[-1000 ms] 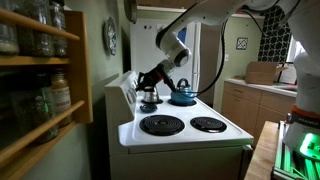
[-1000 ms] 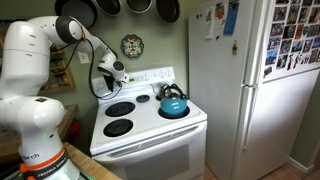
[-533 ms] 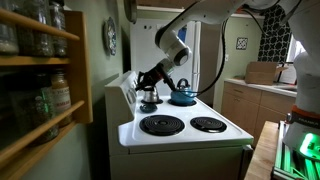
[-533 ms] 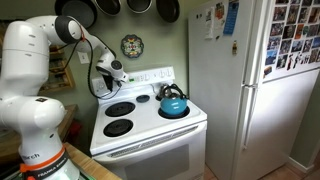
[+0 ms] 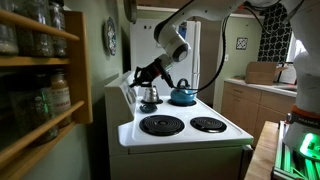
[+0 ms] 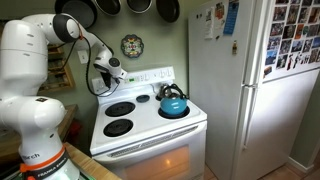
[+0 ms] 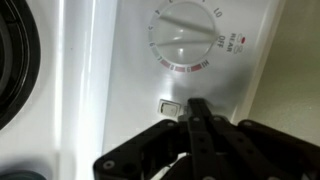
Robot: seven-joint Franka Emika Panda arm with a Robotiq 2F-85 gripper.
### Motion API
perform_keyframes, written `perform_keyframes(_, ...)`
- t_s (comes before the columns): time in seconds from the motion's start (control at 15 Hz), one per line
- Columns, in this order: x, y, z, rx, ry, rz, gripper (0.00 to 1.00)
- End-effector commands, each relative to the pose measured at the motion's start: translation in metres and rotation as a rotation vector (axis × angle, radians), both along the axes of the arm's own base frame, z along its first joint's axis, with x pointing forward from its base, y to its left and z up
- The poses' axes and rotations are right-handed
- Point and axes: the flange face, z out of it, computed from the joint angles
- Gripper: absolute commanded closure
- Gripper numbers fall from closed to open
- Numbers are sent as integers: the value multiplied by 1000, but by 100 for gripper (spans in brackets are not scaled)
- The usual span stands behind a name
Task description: Push the button on the left side of the stove down
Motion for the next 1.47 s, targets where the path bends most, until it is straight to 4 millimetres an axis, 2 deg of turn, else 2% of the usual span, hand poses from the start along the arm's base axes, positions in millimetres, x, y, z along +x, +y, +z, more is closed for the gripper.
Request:
perform_keyframes(0.0,3,19,5,42,8,10,100)
perform_keyframes(0.4,-9,1,9,5,26,24,100)
perform_keyframes(0.67,-30,-14,26,-92,43,128,100)
perform_keyframes(0.8,-40,-22,41,-140,49,161,99)
perform_keyframes(0.87,-43,-30,52,-162,44,174,74)
perform_keyframes(1.0,-58,-50,60,-231,93,233,69)
perform_keyframes(1.07,-60,-57,70,-264,100,256,60)
perform_keyframes(1.4,-89,-98,73,-530,150,303,22)
